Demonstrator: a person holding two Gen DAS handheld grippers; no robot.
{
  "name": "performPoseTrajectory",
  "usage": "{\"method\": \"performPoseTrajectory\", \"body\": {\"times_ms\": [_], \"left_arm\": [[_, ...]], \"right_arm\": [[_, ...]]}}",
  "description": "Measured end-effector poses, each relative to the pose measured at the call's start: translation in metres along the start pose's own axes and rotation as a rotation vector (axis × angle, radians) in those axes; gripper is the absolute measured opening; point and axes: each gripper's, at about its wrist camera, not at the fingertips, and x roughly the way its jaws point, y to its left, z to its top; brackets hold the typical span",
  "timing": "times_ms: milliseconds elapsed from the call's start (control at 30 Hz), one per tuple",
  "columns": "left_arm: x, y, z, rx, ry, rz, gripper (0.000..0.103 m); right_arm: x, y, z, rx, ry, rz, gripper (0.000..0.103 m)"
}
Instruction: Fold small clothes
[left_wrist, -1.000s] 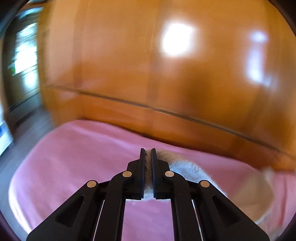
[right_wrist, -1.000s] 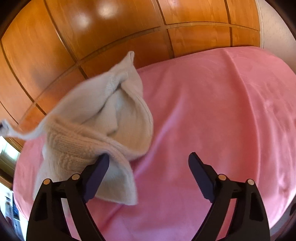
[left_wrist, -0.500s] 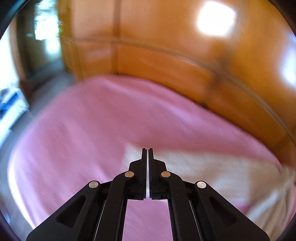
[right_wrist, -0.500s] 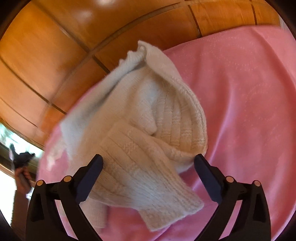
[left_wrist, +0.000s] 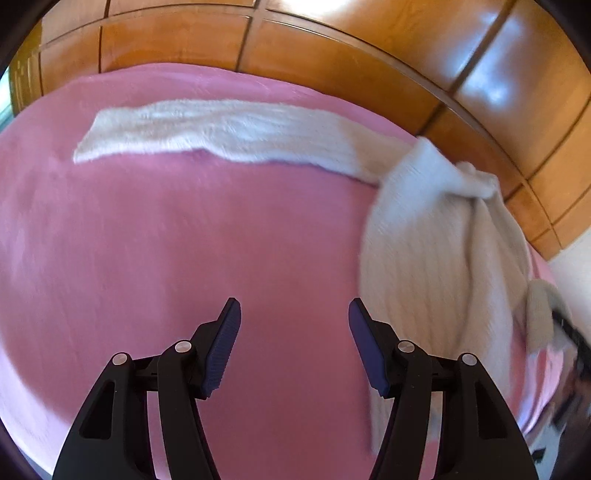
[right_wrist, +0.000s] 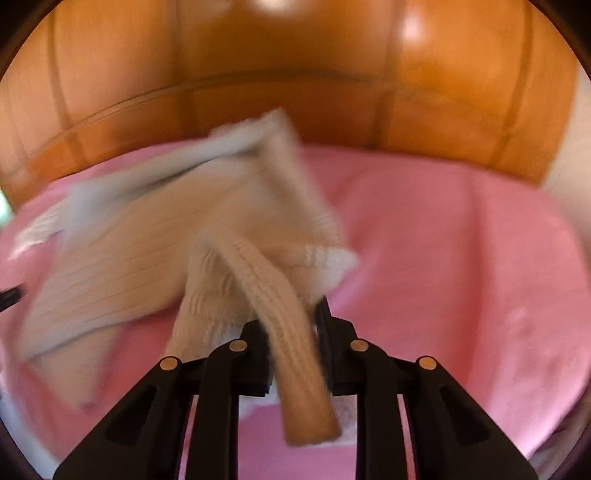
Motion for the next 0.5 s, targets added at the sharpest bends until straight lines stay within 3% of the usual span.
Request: {"method": "performPoseTrajectory", "body": {"times_ms": [67,133,233,333,400,500], "left_arm": [[-0.008,-0.002,-0.012,0.012,0.001,-0.013,0.06],[-0.01,-0.013,-0.026,0.018,0.01,-0.033,0.06],[-0.007,-0.019,-0.035,0.015,0.033,-0.042,0.06],[0.002,-0.031,-0.04,0.013,0.04,-0.038,0.06],[0.006,-0.034,-0.039,0.004,0.043,-0.046,0.06],[0.011,-0.045,-0.036,0.011,0.057,-0.075,0.055]], "right_arm": [[0.006,-0.041,0.013,-0.01,-0.033,-0.194,0.006],[0.022,-0.085,0.027,0.025,-0.021,-0.31,0.006],[0.051,-0.138,0.043,0.144,0.053,-0.368,0.01],[0.044,-0.154,0.042,0.261,0.031,-0.287,0.024],[0.025,-0.138,0.036,0.259,-0.033,-0.209,0.078],[-0.01,-0.089,0.022,0.25,-0.091,0.026,0.077]]}}
